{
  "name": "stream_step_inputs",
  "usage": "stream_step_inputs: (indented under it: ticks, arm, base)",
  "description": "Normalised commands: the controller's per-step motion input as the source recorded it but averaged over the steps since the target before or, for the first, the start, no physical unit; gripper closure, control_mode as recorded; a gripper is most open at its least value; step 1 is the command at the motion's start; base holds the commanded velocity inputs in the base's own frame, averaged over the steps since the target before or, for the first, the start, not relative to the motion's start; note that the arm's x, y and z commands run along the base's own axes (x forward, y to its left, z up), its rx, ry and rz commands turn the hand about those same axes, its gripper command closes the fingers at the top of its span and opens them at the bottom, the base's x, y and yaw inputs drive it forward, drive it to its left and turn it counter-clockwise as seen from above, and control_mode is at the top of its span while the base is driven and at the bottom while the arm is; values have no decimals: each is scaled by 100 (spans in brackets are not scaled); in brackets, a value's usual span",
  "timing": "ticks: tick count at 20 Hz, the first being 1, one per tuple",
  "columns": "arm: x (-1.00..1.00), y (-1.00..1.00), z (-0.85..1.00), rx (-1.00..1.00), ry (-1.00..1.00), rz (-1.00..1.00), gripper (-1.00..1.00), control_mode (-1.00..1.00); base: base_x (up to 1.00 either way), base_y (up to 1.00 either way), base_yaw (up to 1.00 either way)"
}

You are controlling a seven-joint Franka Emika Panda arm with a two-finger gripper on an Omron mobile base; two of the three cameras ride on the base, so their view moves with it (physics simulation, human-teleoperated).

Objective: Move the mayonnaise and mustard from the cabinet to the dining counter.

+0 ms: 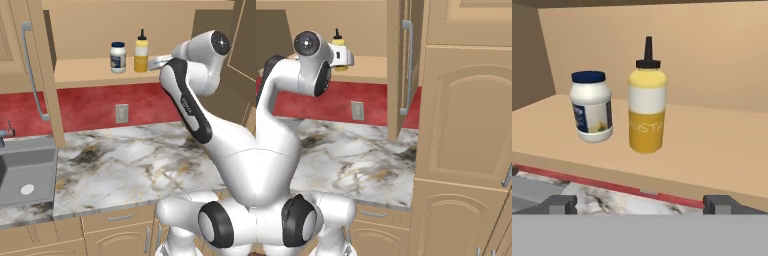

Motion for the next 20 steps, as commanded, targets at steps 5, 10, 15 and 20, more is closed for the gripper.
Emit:
stream_step_inputs:
  ticks: [5,10,15,20]
  arm:
    - [41,0,0,2,0,0,-100,-100]
    - [27,0,0,3,0,0,-100,-100]
    - [28,0,-1,1,0,1,-100,-100]
    - [19,0,-6,0,0,4,-100,-100]
  base:
    - [0,0,0]
    - [0,0,0]
    - [0,0,0]
    - [0,0,0]
